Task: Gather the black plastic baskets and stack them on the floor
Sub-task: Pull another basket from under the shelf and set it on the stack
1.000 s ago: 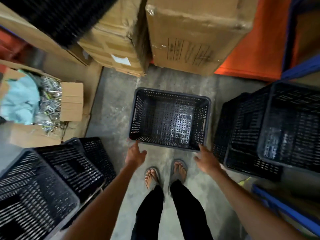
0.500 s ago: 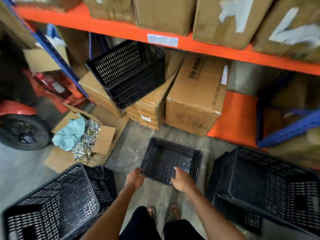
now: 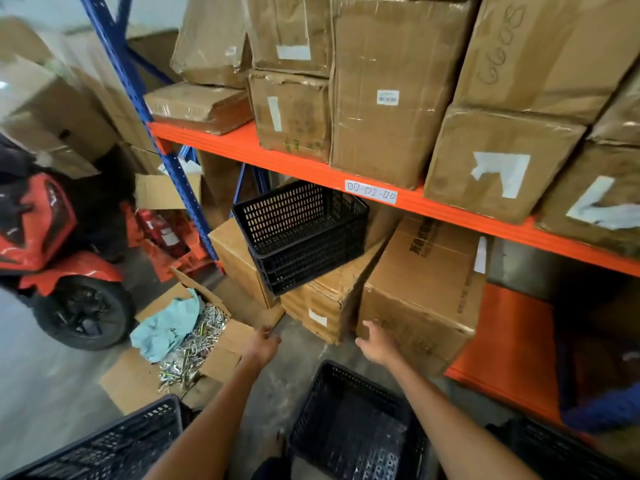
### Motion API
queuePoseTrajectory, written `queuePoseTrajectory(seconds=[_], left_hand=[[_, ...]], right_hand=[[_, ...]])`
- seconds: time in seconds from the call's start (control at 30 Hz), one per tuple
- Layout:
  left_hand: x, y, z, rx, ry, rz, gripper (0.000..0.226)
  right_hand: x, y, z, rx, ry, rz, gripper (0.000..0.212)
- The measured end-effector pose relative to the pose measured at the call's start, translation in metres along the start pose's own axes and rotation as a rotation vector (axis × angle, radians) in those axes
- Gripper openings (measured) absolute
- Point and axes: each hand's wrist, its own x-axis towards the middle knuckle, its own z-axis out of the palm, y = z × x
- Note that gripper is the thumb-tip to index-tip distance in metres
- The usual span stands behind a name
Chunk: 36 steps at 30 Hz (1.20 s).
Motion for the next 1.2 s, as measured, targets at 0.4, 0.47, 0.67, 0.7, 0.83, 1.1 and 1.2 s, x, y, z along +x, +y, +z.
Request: queuePoseTrajectory(seconds=[0.4,0.47,0.67,0.7,0.83,1.1,1.2], left_hand=[[0.213,0.062,-0.056,-0.192,0.215,-0.065,0.060],[0.262,0.068,-0.059,-0.230,0.234,-0.104,0.064],[0.381,0.083,-0.056,-0.240,0.228,-0.176,0.074],[0.392,0.088,-0.055,-0.258,0.238,-0.193,0.076],[0.439,0.095,-0.044,-0.216,0.304,-0.252,0.061],[0.461,0.064,-0.048,-0.038,0.205,-0.194,0.051],[0.475,0.059,-0.079,0.110,0.169,-0.092,0.037]], right_hand=[[0.205,-0.127,-0.069,0.030,0.229,-0.032,0.057],[0.256,-0.149,-0.081,0.036,0.299,-0.004,0.056],[0.388,-0.198,-0.117,-0.041,0.447,0.211,0.051],[0.402,-0.198,-0.123,-0.058,0.450,0.241,0.050],[0.462,-0.184,-0.125,-0.048,0.270,0.357,0.046],[0.467,-0.174,-0.104,-0.101,0.460,0.434,0.036],[0.439,-0.172,-0.087,-0.078,0.521,0.465,0.054]])
